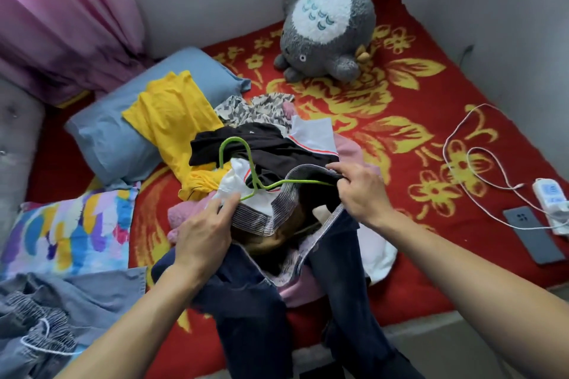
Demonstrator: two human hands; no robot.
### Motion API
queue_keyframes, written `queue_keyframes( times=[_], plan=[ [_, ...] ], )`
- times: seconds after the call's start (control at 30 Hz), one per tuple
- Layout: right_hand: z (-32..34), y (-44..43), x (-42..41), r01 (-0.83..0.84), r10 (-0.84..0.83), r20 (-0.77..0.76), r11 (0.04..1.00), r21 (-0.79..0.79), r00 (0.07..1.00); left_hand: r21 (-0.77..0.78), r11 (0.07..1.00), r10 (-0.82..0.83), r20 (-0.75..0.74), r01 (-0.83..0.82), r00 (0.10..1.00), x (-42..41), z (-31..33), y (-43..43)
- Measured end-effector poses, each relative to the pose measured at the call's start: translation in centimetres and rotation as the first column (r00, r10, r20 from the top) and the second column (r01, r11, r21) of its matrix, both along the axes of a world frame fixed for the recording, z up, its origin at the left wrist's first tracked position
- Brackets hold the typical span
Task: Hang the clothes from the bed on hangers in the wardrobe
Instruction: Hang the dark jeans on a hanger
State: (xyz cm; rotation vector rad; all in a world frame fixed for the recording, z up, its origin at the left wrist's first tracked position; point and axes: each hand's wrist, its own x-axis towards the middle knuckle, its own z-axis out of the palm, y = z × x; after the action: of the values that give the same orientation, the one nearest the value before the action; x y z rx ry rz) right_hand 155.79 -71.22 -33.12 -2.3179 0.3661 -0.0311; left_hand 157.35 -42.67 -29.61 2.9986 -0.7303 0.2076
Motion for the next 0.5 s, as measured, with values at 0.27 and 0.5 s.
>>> queue_keyframes(
  times=[0.27,0.5],
  plan=[
    [0.6,1.5,1.0,-0.346,0.31,-0.154,0.866,-0.362,0.938,-0.222,0.971,-0.105,-0.084,0.084,0.991,-1.5,0.3,0.8],
    [3.1,-3.2,2.1,-0.229,0.296,-0.002,0.736,-0.637,0.955,-0.195,0.943,0.219,-0.248,-0.27,0.944,0.3,1.9,10.0]
  ],
)
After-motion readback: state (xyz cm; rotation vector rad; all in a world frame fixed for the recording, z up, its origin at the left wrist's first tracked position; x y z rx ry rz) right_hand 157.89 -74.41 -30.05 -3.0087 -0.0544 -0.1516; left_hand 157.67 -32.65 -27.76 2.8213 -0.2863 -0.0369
